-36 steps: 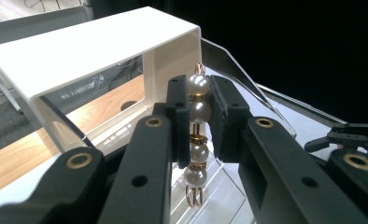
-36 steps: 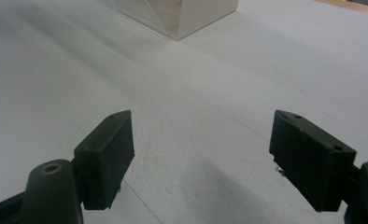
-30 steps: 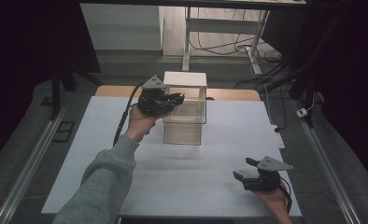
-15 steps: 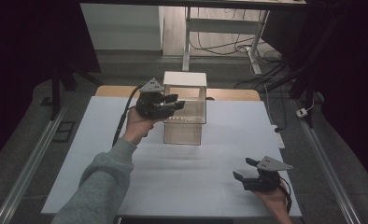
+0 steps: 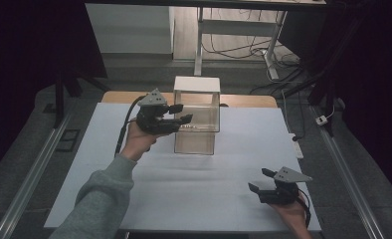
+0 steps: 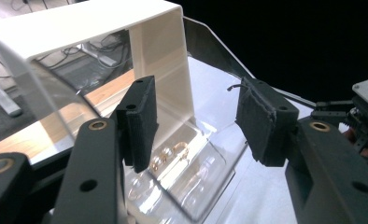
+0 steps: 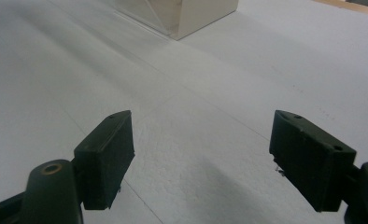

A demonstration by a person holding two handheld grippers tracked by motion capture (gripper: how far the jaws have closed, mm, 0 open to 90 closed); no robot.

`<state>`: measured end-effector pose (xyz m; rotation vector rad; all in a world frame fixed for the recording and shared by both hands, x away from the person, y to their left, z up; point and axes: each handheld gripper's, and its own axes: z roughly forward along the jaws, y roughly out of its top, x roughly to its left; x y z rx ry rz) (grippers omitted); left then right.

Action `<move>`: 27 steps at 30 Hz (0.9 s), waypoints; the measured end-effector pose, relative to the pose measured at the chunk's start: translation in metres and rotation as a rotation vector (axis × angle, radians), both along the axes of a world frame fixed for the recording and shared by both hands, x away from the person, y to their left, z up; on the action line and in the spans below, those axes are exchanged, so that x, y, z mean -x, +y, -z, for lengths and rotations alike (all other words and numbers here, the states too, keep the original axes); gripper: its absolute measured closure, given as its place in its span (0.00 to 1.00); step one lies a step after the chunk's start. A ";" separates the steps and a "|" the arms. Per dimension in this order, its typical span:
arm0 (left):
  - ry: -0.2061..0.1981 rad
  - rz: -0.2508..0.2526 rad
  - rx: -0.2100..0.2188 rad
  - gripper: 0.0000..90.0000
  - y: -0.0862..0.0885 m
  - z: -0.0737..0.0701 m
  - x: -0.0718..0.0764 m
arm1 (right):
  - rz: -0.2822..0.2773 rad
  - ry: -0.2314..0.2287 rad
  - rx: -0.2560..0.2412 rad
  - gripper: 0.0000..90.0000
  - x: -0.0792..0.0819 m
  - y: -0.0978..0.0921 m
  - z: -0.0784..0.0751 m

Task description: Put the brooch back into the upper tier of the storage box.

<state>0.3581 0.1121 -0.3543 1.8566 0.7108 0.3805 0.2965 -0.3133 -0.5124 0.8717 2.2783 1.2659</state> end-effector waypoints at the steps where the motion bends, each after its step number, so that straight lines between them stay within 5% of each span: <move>1: -0.006 -0.005 0.004 0.52 0.002 0.001 0.003 | 0.000 0.000 -0.001 0.24 0.000 0.000 0.000; 13: 0.000 -0.017 -0.020 0.44 0.028 0.012 0.032 | 0.003 -0.004 -0.005 0.24 0.000 0.000 0.000; 27: 0.031 -0.049 -0.066 0.38 0.059 0.047 0.073 | -0.005 -0.017 -0.038 0.24 0.007 -0.002 -0.006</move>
